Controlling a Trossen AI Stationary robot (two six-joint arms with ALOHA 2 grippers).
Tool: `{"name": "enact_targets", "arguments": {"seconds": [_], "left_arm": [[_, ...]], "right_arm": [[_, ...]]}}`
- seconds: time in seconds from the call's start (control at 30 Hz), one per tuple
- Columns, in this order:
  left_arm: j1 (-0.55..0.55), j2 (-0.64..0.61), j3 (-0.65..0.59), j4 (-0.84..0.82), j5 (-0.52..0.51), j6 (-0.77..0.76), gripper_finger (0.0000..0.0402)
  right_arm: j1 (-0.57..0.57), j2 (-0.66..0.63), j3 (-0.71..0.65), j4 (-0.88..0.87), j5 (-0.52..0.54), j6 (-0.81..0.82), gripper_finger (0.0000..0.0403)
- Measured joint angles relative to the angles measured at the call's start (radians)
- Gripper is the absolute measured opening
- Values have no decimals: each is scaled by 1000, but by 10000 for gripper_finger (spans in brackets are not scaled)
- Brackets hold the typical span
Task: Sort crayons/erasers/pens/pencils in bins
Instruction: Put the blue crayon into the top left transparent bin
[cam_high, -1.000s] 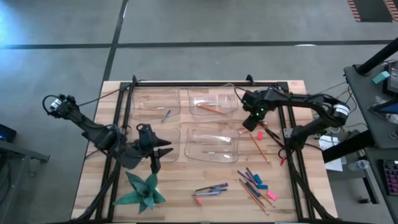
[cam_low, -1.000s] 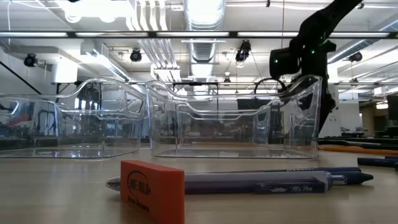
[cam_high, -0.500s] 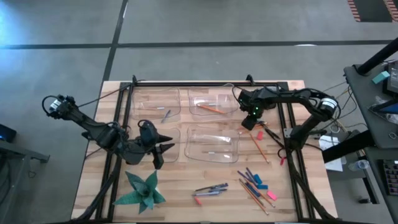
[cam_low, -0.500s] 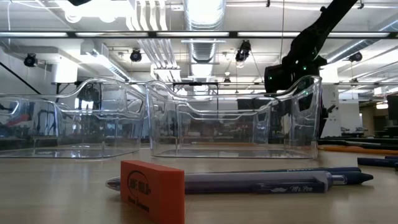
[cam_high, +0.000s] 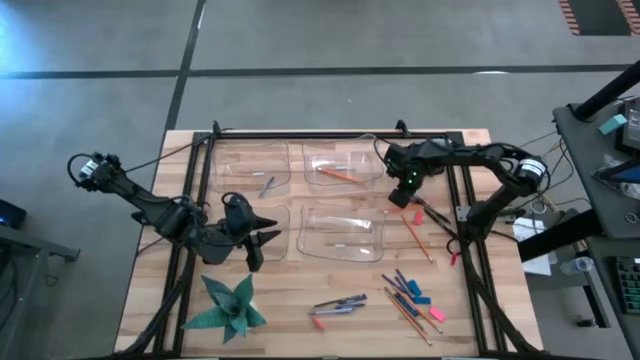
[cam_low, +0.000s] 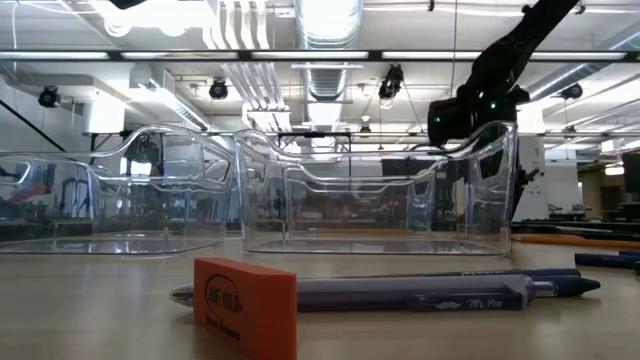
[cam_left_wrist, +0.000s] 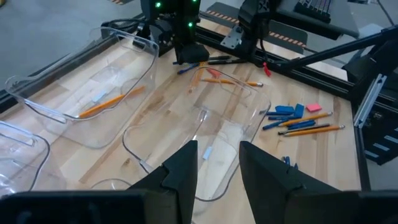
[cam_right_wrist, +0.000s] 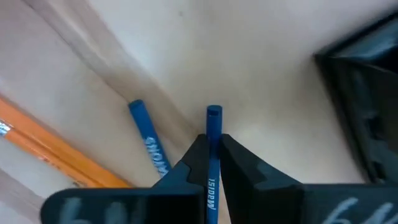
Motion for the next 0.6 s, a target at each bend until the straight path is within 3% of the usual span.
{"name": "enact_targets", "arguments": {"seconds": [0.2,0.47,0.6], "left_arm": [[0,0,0,0,-117,0,105],[27,0,0,1,-450,0,105],[83,-5,1,10,-493,0,105]], "right_arm": [[1,-107,0,-15,3,27,17],[1,-300,48,-43,6,27,16],[1,-348,138,-27,6,27,16]]}}
